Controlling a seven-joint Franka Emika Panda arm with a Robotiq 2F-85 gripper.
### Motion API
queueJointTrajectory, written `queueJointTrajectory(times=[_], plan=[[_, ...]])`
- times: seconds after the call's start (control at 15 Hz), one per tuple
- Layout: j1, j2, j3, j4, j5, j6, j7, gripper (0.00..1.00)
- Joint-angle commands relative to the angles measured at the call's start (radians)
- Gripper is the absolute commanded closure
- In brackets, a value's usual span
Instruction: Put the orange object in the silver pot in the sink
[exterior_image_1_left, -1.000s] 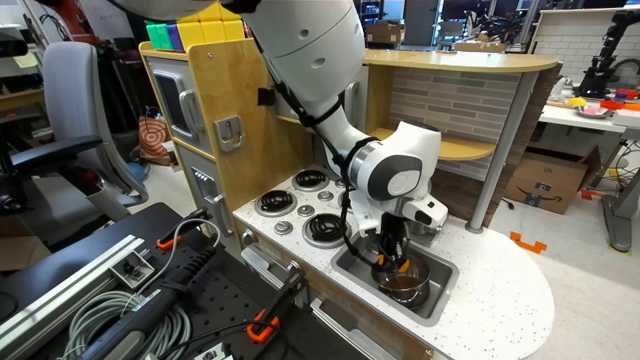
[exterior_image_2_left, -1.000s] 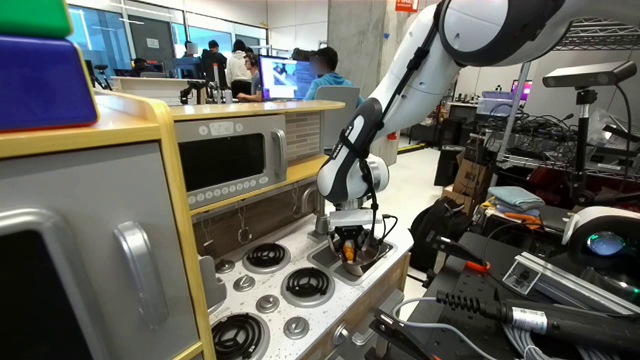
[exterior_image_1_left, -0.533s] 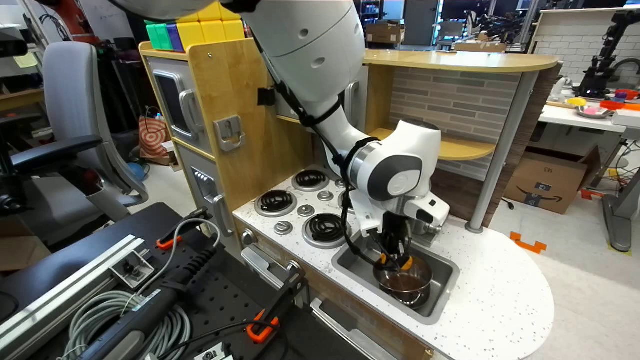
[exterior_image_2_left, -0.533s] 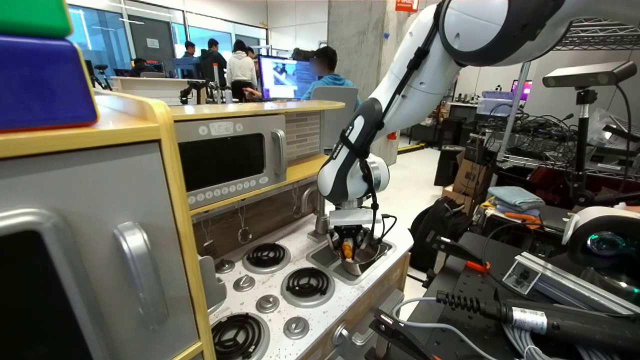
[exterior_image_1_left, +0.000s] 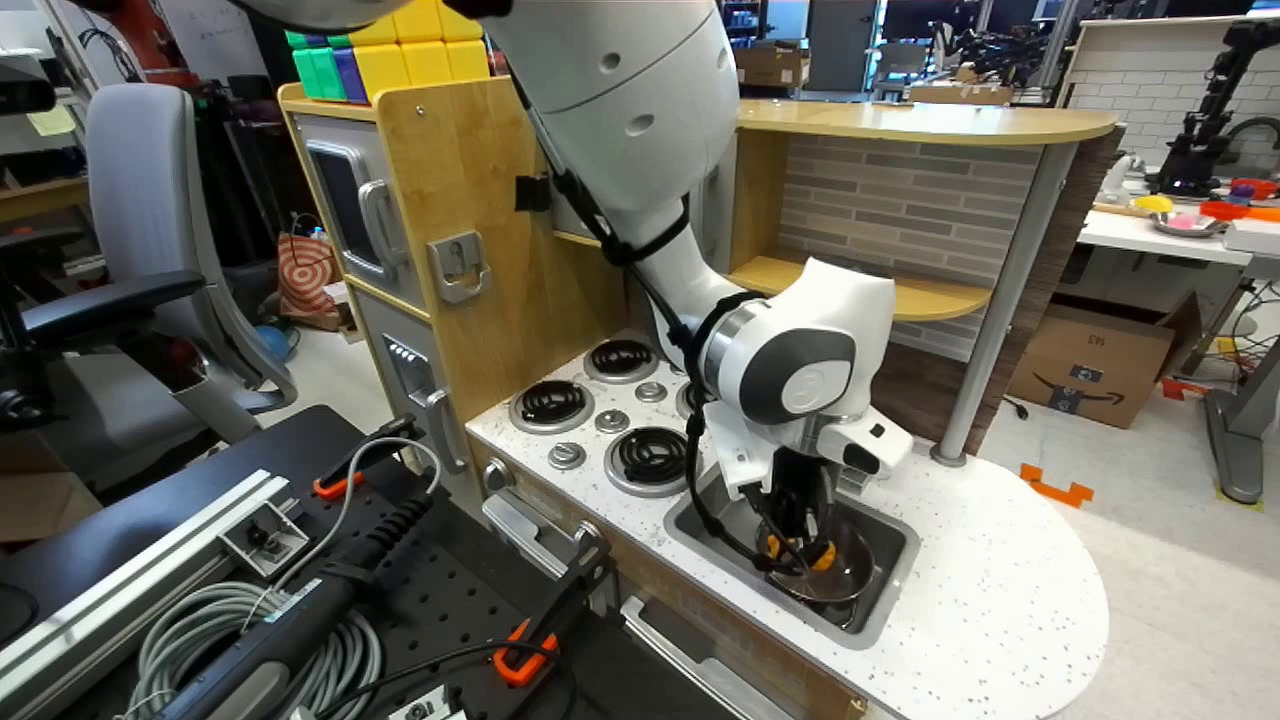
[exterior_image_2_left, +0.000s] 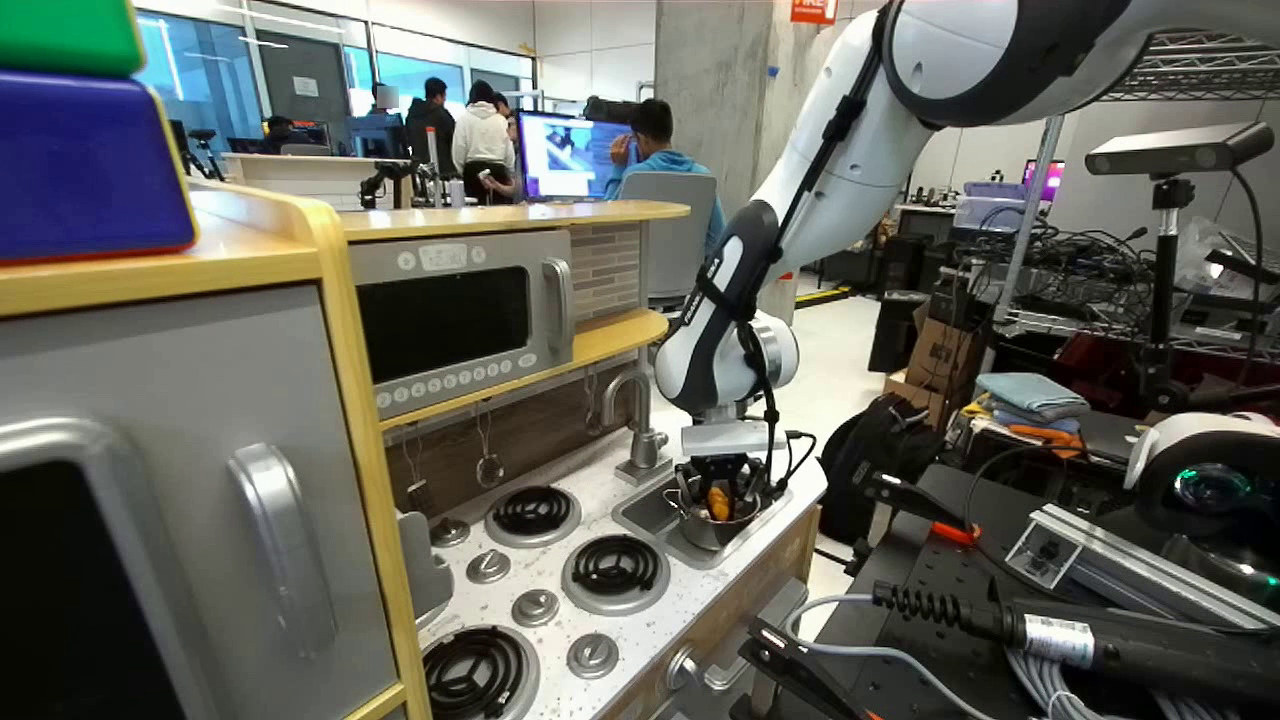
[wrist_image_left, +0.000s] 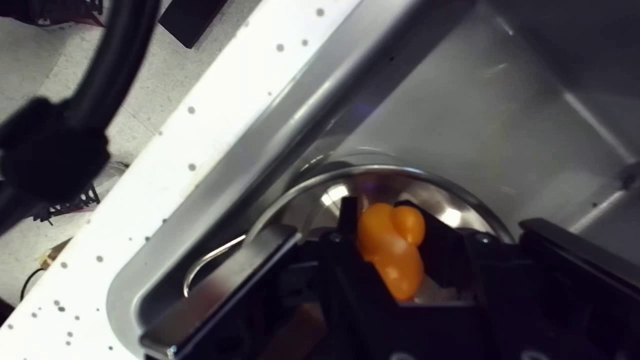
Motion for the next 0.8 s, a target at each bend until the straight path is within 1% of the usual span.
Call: queueJointTrajectory(times=[0.0,0.07,0.13,0.33,0.4,0.53,0.6,0.67,0.73], plan=[[0.010,-0.027,-0.011,-0.064,0.020,0.041,-0.023,0.81],[0.011,-0.030,-0.007,-0.076,0.022,0.051,-0.026,0.49],[0.014,-0.033,-0.004,-0.084,0.022,0.061,-0.029,0.49],[0.016,-0.057,0.019,-0.121,0.027,0.091,-0.054,0.29],[0.015,-0.071,0.029,-0.137,0.030,0.100,-0.063,0.20],[0.011,-0.115,0.051,-0.185,0.034,0.126,-0.089,0.05],[0.009,-0.153,0.063,-0.226,0.035,0.153,-0.108,0.00],[0.001,-0.189,0.080,-0.262,0.038,0.176,-0.130,0.00],[-0.014,-0.252,0.107,-0.321,0.043,0.208,-0.168,0.00]])
